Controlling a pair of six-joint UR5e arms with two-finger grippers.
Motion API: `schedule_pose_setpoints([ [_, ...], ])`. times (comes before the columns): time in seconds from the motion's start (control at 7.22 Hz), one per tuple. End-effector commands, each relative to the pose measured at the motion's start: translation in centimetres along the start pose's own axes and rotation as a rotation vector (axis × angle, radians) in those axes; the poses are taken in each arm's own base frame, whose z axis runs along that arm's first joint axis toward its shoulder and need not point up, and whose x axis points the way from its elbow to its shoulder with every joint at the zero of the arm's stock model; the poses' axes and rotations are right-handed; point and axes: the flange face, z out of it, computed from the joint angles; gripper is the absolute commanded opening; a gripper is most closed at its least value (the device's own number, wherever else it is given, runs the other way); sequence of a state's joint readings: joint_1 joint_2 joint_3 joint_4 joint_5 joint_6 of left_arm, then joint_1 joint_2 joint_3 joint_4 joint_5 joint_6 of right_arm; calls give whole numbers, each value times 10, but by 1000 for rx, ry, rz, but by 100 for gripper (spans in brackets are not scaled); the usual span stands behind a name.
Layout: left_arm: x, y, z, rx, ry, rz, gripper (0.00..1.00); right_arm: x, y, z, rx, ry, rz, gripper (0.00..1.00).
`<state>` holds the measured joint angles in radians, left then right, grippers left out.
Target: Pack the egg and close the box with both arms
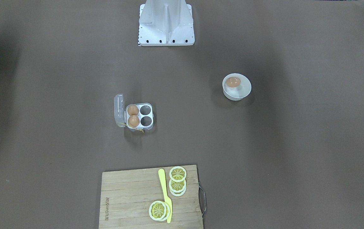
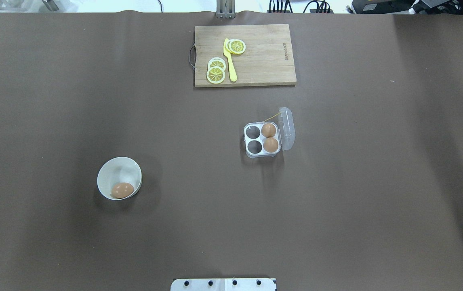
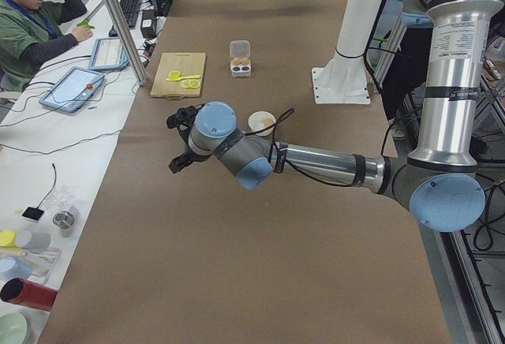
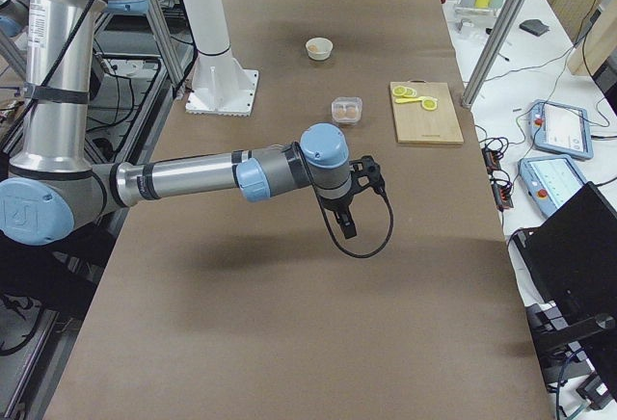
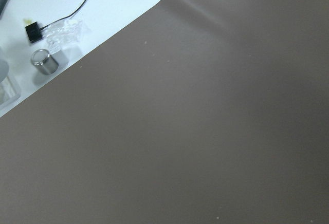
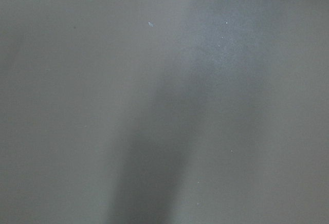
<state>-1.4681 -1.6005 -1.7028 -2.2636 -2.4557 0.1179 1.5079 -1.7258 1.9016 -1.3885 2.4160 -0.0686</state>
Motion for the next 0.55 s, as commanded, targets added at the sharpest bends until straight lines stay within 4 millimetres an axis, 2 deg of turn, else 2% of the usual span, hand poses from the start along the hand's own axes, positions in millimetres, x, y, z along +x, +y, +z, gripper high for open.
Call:
schedule_pose_setpoints([
  [0.0, 66, -44, 36, 32, 102, 72, 98, -2, -1, -2, 5, 0, -4, 100],
  [0.14, 93, -78, 52, 50, 153, 97, 98, -3, -2, -3, 7, 0, -8, 100],
  [0.42, 161, -118, 102, 47, 251, 155, 97, -3, -2, -3, 11, 2, -12, 100],
])
